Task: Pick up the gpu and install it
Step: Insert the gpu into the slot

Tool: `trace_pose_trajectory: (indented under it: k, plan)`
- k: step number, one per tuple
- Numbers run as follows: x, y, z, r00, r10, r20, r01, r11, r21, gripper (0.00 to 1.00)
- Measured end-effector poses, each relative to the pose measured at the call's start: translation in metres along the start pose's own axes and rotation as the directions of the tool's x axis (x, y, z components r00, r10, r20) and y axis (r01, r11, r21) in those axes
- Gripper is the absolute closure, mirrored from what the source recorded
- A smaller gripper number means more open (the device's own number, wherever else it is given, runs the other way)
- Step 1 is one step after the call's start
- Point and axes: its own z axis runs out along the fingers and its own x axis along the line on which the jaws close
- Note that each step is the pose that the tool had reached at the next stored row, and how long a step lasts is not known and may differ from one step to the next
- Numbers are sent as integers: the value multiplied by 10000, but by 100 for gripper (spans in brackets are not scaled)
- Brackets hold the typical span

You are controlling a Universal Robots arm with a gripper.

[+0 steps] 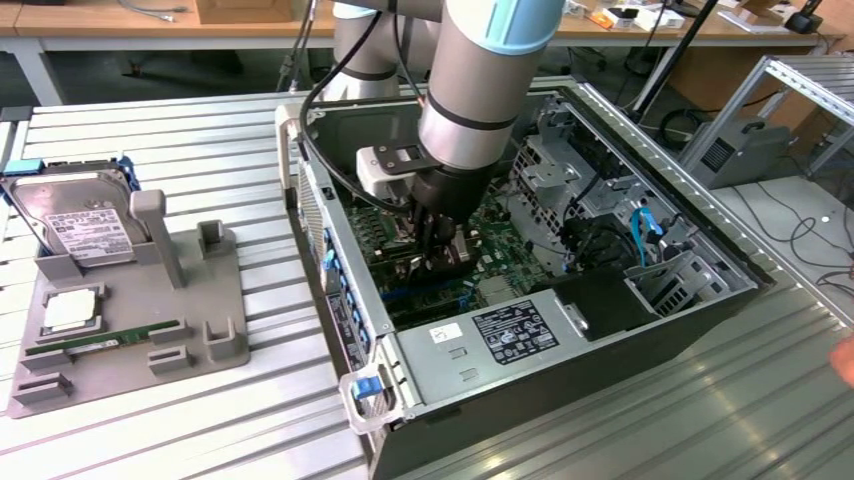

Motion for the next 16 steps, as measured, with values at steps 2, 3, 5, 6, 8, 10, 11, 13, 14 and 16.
trace_pose_trajectory:
  k: [2, 3, 5, 6, 8, 10, 11, 13, 14, 16]
  plan:
    - [0, 0, 2, 10000, 0, -2, 0, 10000, 0, 73]
    - [0, 0, 2, 10000, 0, -2, 0, 10000, -1, 73]
    - [-1, 1, -3, 10000, 0, -2, 0, 10000, 6, 73]
    - [-2, 1, -12, 10000, -1, -3, 1, 10000, 9, 73]
    - [-3, 2, -20, 10000, 0, -8, 0, 10000, 9, 73]
    - [-3, 2, -19, 10000, -1, -12, 1, 10000, 7, 73]
    - [-5, 2, -16, 10000, 0, -11, 0, 10000, 7, 73]
    - [-9, 2, -9, 10000, 0, -7, 0, 10000, 8, 73]
    - [-12, 2, -7, 10000, -1, -8, 1, 10000, 8, 73]
    - [-26, 3, -6, 10000, 2, -8, -2, 10000, 8, 73]
